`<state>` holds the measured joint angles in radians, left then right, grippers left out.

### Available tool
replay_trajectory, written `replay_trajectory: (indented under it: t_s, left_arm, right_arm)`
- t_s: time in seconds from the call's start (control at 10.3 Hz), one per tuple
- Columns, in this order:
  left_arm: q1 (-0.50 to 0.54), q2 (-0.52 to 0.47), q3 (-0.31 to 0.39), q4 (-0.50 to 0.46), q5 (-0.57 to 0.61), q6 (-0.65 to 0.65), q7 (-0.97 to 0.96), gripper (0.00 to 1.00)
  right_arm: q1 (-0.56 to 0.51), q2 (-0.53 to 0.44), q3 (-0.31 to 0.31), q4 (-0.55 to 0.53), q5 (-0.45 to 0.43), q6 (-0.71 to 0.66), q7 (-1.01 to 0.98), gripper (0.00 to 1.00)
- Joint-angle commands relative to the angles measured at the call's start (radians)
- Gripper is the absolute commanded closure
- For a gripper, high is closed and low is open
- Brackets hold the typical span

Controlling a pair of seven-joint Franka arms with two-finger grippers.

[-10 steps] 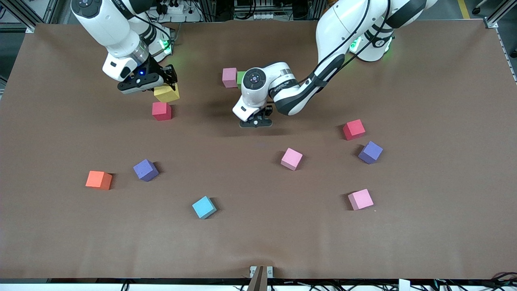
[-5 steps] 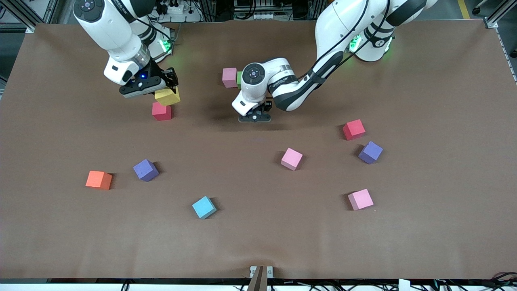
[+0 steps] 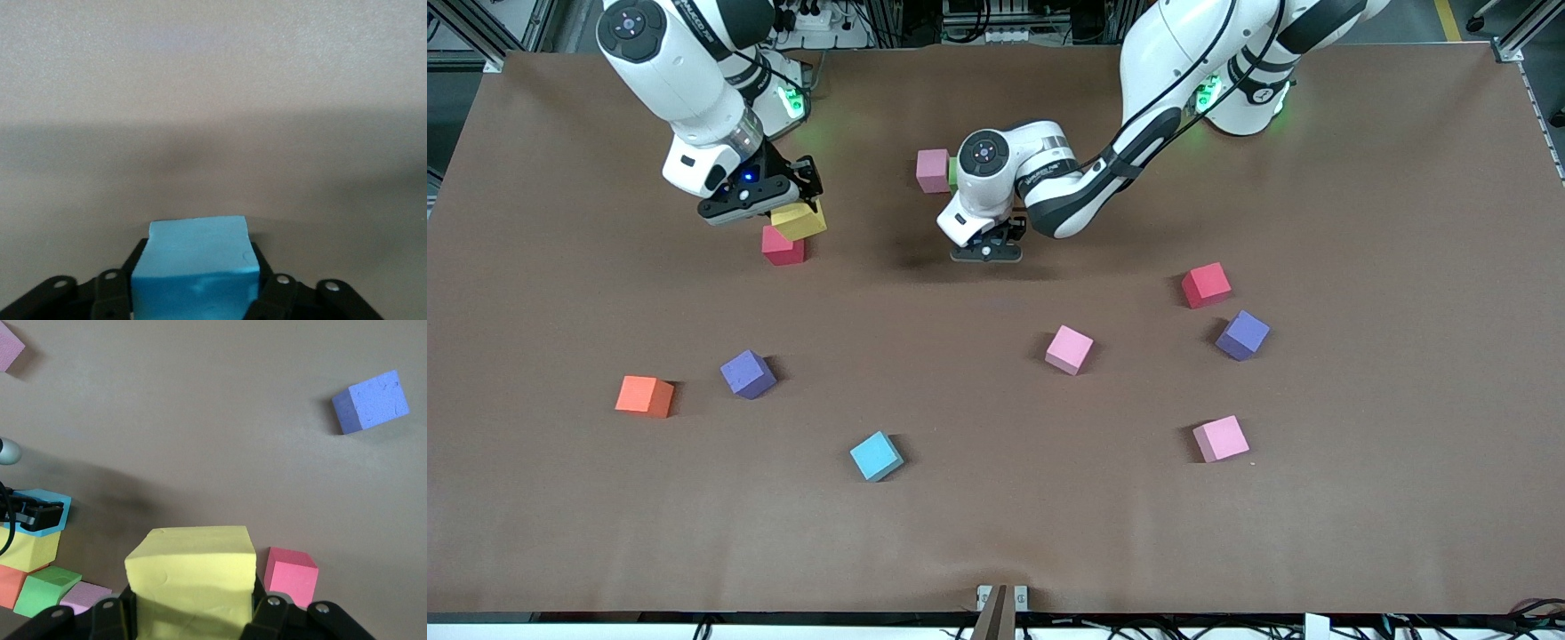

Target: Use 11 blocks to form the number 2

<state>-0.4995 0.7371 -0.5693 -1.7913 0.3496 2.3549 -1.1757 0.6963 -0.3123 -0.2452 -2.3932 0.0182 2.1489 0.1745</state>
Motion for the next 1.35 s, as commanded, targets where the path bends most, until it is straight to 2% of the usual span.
replay_trajectory:
  t_s: [0.0,0.29,0.68,0.87,0.97,1.26]
  left_arm:
    - [0.025,-0.012,-0.011,-0.040,0.022,0.012,0.001,0.00]
    - [0.039,-0.025,-0.024,-0.036,0.022,0.011,-0.008,0.00]
    - [0.041,-0.103,-0.021,-0.004,0.003,-0.002,-0.056,0.00]
    - [0.091,-0.136,-0.021,0.035,-0.001,-0.047,-0.082,0.00]
    - [0.136,-0.146,-0.021,0.076,-0.024,-0.112,-0.090,0.00]
    - [0.241,-0.154,-0.018,0.150,-0.069,-0.248,-0.146,0.00]
  right_arm:
    - [-0.011,0.012,0.004,0.020,-0.007,-0.004,-0.013,0.64]
    - [-0.012,0.015,0.004,0.023,-0.006,-0.003,-0.013,0.64]
    - [-0.004,0.016,0.004,0.022,-0.006,-0.003,-0.021,0.63]
    - [-0.007,0.018,0.004,0.016,-0.007,-0.004,-0.140,0.63]
    - [-0.006,0.025,0.004,0.013,-0.007,-0.004,-0.211,0.63]
    - [0.038,0.113,0.006,0.013,-0.032,0.060,-0.534,0.63]
